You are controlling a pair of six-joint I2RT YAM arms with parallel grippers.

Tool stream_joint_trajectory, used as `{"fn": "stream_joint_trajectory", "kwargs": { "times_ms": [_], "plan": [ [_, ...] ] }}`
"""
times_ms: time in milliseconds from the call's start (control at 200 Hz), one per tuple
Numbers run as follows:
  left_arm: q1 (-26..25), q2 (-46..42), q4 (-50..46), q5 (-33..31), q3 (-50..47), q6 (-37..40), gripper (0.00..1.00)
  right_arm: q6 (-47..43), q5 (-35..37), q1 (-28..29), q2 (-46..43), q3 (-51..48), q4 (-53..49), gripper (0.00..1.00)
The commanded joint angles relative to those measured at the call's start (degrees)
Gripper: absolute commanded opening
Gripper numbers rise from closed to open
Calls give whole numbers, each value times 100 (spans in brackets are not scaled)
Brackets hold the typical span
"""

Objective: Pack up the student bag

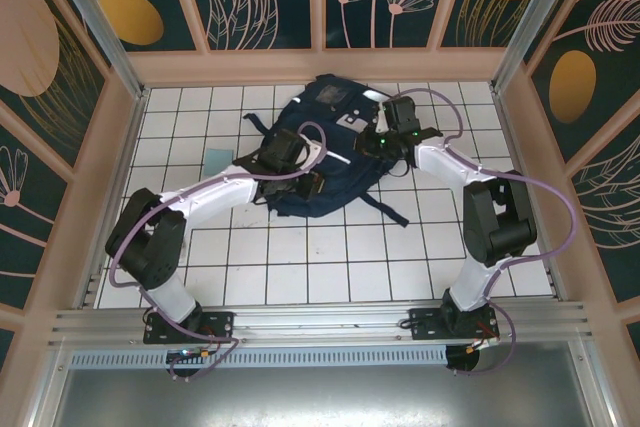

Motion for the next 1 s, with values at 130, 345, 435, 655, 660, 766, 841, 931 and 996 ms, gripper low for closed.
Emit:
{"fn": "stream_joint_trajectory", "kwargs": {
  "times_ms": [130, 345, 435, 655, 660, 766, 841, 931, 996],
  "plan": [
    [-521, 532, 319, 741, 393, -1164, 0, 1204, 256, -297, -992, -841, 616, 61],
    [-737, 1086, 270, 727, 993, -1439, 0, 2212, 10, -168, -2184, -2100, 896, 54],
    [-763, 1145, 197, 630, 1068, -1460, 0, 2575, 84, 16, -2501, -2534, 1039, 49],
    [-788, 1041, 144, 438, 1007, -1484, 0, 3109, 116, 385, -2399, -3071, 1613, 44],
    [-789, 1040, 144, 439, 1007, -1484, 0, 3113, 120, 394, -2380, -3074, 1622, 44],
    [-811, 1001, 191, 472, 981, -1525, 0, 3227, -31, 497, -1996, -3073, 1989, 46],
    [-833, 984, 213, 547, 956, -1543, 0, 3338, -51, 542, -1758, -3056, 2271, 41],
    [-833, 917, 238, 612, 858, -1543, 0, 3305, 135, 543, -1649, -3009, 2317, 16],
    [-818, 836, 155, 525, 760, -1488, 0, 3095, 361, 514, -1701, -2948, 2103, 0]
  ]
}}
